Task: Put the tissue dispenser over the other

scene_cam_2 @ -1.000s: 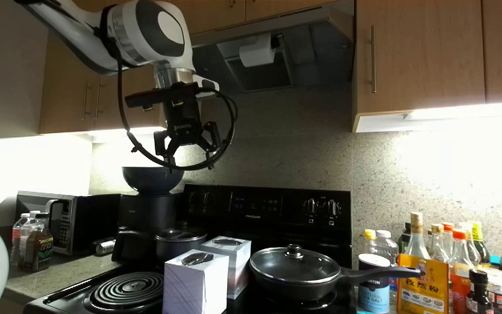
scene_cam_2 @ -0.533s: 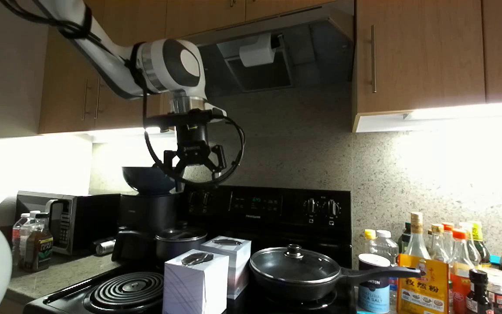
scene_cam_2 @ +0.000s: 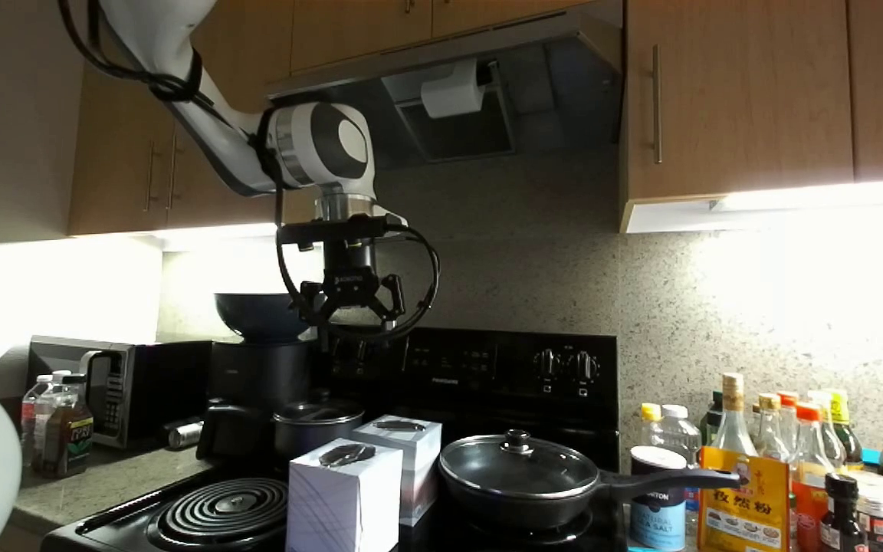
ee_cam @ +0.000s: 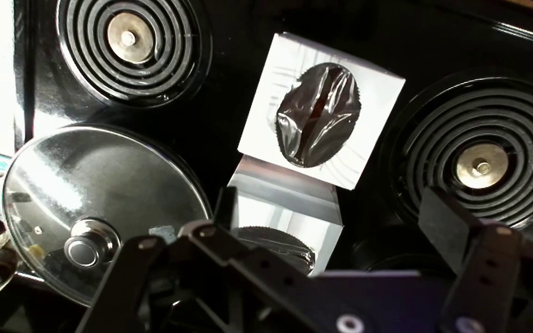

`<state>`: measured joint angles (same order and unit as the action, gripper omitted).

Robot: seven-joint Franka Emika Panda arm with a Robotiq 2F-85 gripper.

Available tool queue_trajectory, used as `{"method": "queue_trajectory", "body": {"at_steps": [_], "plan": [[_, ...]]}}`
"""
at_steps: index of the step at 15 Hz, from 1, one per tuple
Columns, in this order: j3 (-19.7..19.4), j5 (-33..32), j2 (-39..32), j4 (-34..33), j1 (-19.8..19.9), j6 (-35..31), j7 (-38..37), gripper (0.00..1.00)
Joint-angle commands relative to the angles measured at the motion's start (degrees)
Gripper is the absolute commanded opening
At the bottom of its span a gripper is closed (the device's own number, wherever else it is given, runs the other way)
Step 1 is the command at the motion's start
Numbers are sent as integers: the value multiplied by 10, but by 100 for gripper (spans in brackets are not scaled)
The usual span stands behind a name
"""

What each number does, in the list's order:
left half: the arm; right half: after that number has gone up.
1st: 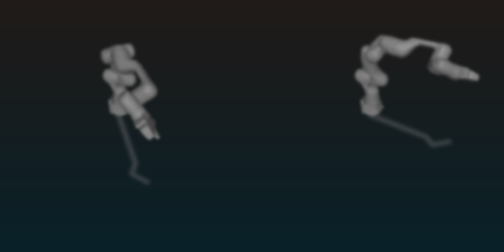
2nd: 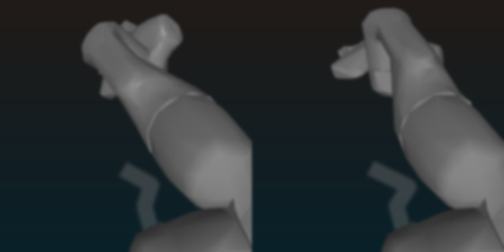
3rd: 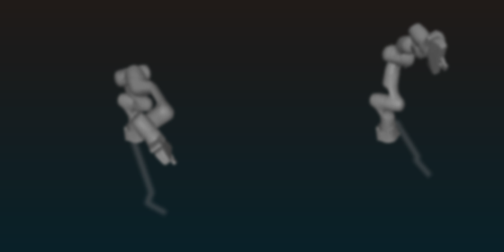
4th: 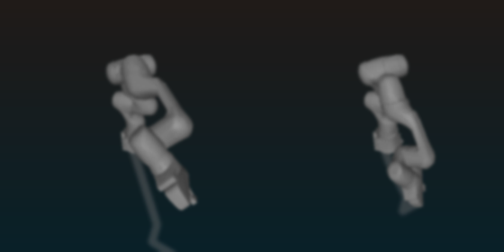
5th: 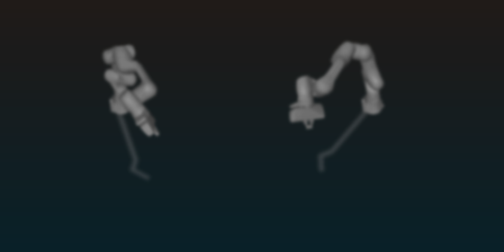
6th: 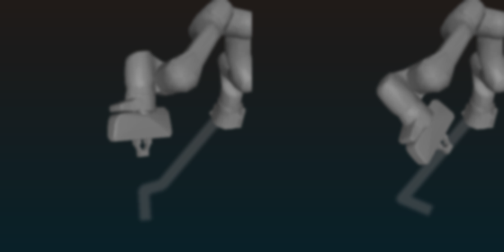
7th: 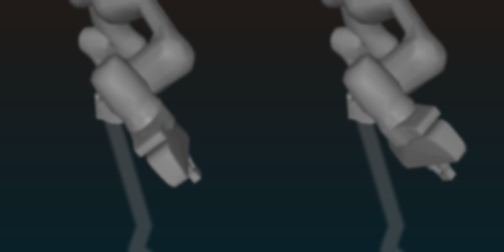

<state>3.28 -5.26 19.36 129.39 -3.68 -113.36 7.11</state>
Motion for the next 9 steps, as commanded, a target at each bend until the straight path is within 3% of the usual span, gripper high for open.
{"method": "queue_trajectory", "body": {"at_steps": [1, 9], "plan": [[-10, 16, -23, -15, -5, -9, 23, 100], [-12, 20, -209, -173, -4, -21, 93, 100]]}}
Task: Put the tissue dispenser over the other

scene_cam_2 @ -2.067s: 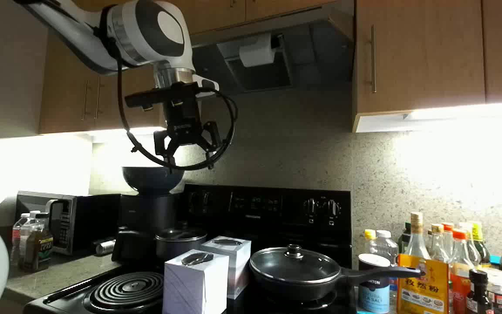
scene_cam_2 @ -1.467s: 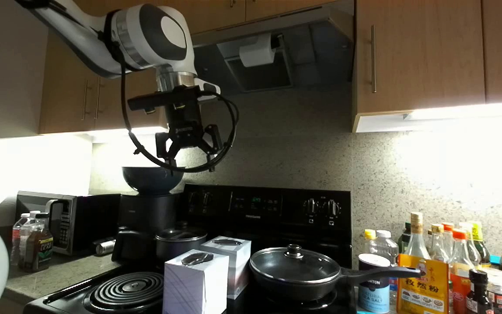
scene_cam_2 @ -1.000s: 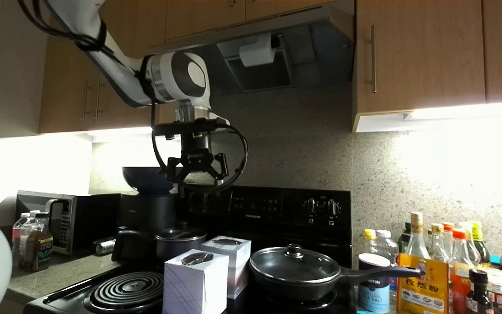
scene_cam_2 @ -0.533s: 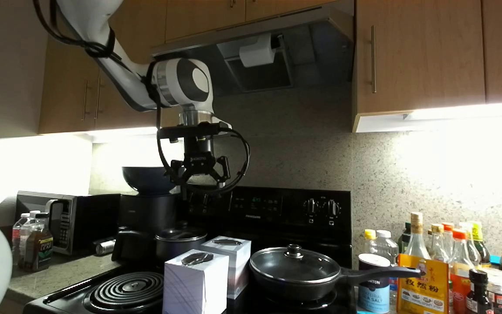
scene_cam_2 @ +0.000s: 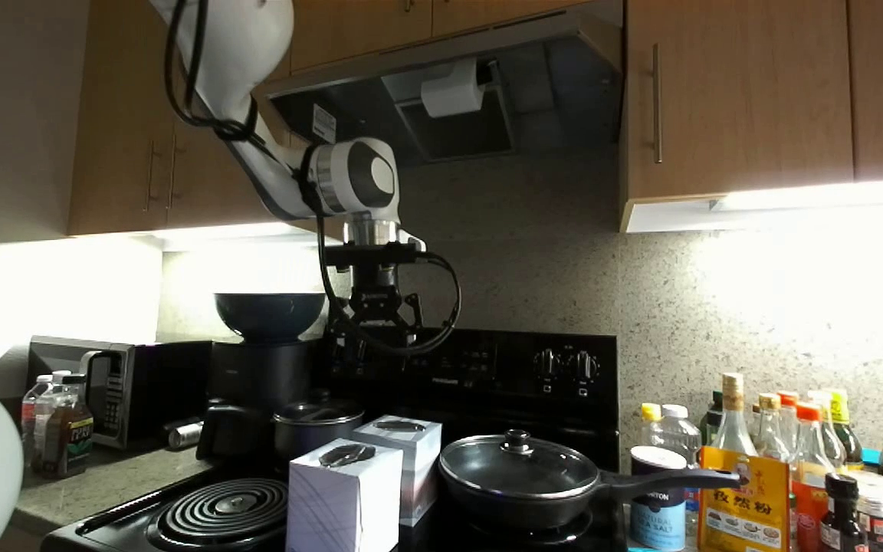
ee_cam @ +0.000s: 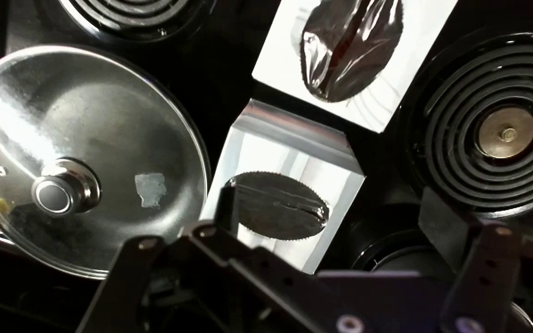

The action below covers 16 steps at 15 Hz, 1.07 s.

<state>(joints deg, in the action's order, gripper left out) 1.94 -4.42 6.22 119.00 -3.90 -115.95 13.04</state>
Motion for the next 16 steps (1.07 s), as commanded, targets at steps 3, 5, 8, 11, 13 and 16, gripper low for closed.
{"method": "queue_trajectory", "body": {"at_steps": [3, 5, 8, 11, 13, 16], "plan": [[6, 0, -74, -59, 3, 2, 11, 100], [8, 0, -98, -78, 3, 2, 11, 100], [9, 21, -106, -84, 4, -1, 14, 100], [9, 22, -136, -90, 3, -20, 6, 100], [9, 11, -159, -91, 3, -25, 3, 100], [9, 14, -187, -99, 5, -19, 2, 100]]}}
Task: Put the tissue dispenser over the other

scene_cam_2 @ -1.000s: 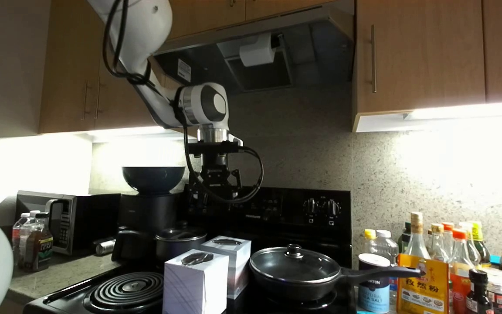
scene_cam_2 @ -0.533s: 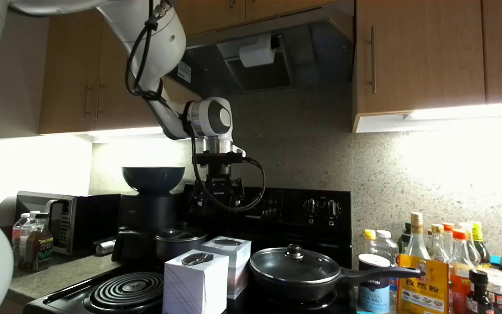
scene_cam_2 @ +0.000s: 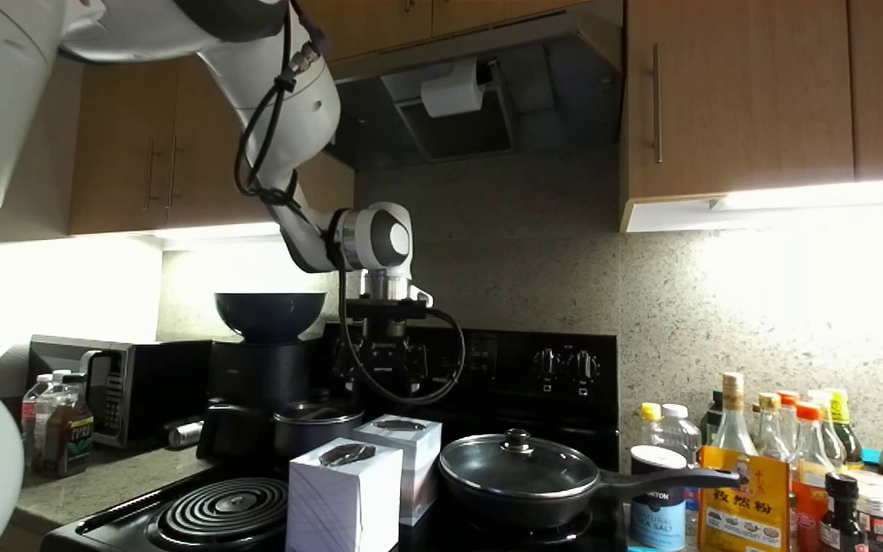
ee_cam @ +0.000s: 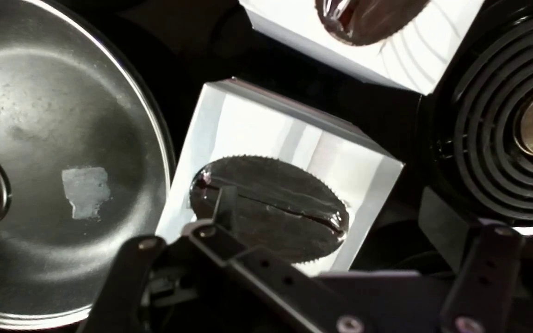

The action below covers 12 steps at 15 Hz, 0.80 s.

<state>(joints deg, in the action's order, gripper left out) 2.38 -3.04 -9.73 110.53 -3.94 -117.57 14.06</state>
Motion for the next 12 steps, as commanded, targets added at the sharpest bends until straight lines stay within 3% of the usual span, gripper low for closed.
{"method": "queue_trajectory", "body": {"at_steps": [1, 7, 9, 10, 12], "plan": [[5, 2, -38, -19, 5, 0, -7, 100], [13, -28, -92, -60, -7, 18, -13, 99], [15, -31, -98, -70, -7, 24, -13, 74], [15, -33, -101, -74, -8, 26, -12, 73], [16, -33, -103, -81, -8, 32, -11, 60]]}}
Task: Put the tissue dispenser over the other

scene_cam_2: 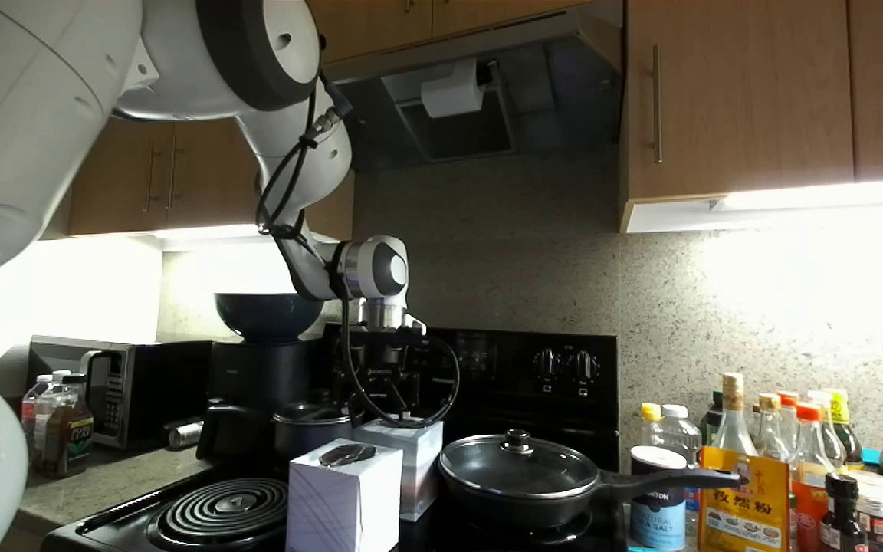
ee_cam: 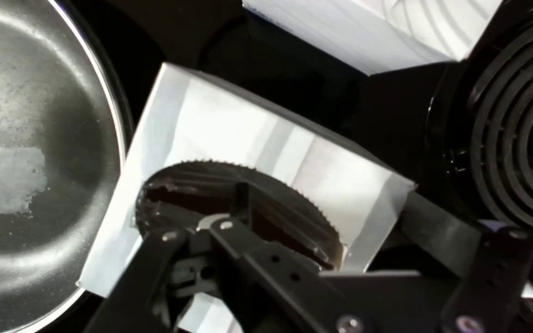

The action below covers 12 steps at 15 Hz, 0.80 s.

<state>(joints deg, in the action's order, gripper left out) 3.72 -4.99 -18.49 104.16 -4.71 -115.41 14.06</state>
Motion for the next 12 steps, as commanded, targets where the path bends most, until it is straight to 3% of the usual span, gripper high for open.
{"method": "queue_trajectory", "body": {"at_steps": [1, 9, 12], "plan": [[2, -13, -16, -20, -1, 12, -12, 53], [0, -9, 3, -28, 0, 17, -34, 2], [-3, 4, 11, -31, 6, 13, -46, 0]]}}
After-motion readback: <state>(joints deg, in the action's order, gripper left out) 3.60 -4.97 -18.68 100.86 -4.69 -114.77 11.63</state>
